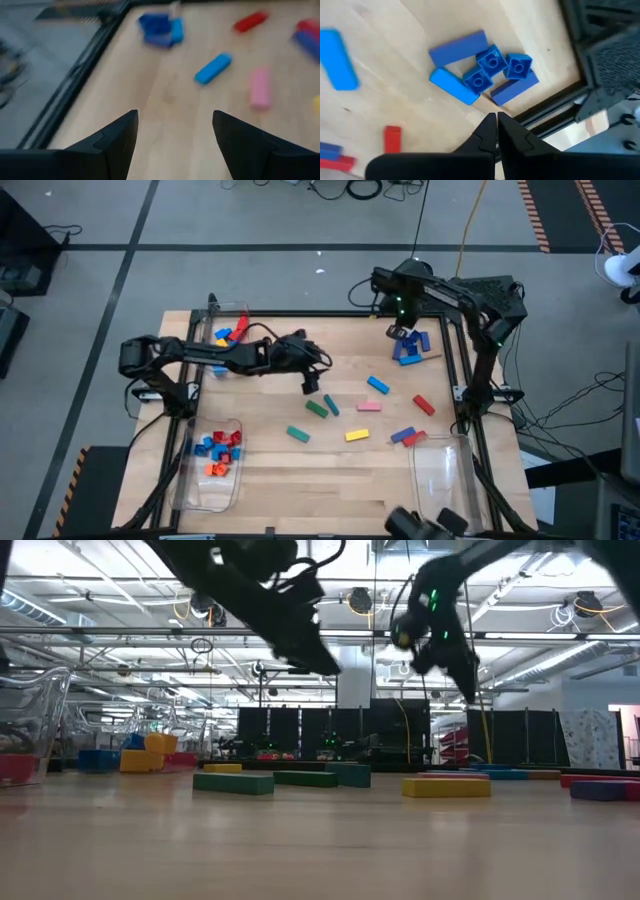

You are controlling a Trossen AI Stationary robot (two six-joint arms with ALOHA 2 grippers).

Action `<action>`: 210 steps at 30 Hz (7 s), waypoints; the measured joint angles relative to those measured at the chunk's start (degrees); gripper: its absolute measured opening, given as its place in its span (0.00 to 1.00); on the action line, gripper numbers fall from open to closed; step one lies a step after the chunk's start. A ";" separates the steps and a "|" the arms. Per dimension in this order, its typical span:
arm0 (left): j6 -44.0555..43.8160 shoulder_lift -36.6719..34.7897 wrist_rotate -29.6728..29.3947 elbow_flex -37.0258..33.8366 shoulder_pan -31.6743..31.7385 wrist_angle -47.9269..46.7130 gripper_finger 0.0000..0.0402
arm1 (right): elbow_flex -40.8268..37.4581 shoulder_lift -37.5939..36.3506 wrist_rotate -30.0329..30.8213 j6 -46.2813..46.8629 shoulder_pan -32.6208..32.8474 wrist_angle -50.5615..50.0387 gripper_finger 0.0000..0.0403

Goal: Sort blocks by size
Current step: Put the blue four stud game piece into the bottom left transparent bin

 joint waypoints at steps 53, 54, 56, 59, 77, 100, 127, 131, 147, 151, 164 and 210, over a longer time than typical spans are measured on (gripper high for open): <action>-6.24 -7.85 14.50 4.25 6.12 5.72 0.64 | -33.77 -20.32 12.47 81.92 13.98 33.25 0.00; -6.26 -9.30 14.92 4.25 5.88 5.65 0.64 | -33.77 -20.15 12.34 84.06 14.02 33.40 0.00; -6.26 -12.13 15.13 4.25 5.65 5.64 0.64 | -33.70 -19.12 14.11 87.58 14.28 34.22 0.00; -6.26 -15.97 15.30 4.25 5.35 5.67 0.64 | -33.73 -16.83 14.72 95.96 13.76 34.09 0.00; -6.19 -24.69 12.42 4.25 3.39 -6.92 0.64 | -33.70 -5.44 7.91 120.03 12.82 32.08 0.00; -1.54 -24.22 12.24 4.25 4.06 -9.55 0.64 | -33.70 -5.75 13.52 127.24 4.41 34.67 0.00; 2.87 -24.23 12.24 4.25 5.62 -9.26 0.64 | -32.68 -4.94 13.09 104.65 4.64 32.53 0.00; 2.81 -24.23 12.24 4.25 5.57 -9.28 0.64 | -32.70 -4.97 13.59 104.98 2.28 28.79 0.00; 0.68 -24.23 12.24 4.25 5.57 -9.37 0.64 | -32.70 -17.94 10.47 83.58 -1.97 29.47 0.00; 3.73 -24.23 10.50 4.25 5.57 -9.26 0.64 | -32.76 -17.91 8.55 86.69 2.27 29.59 0.00; 4.39 -24.23 9.33 4.25 6.42 -9.28 0.64 | -32.81 -7.02 7.59 100.04 6.50 28.79 0.00; -3.45 -24.23 6.21 4.23 6.64 -9.67 0.64 | -19.29 -2.72 -3.17 71.76 23.99 39.56 0.01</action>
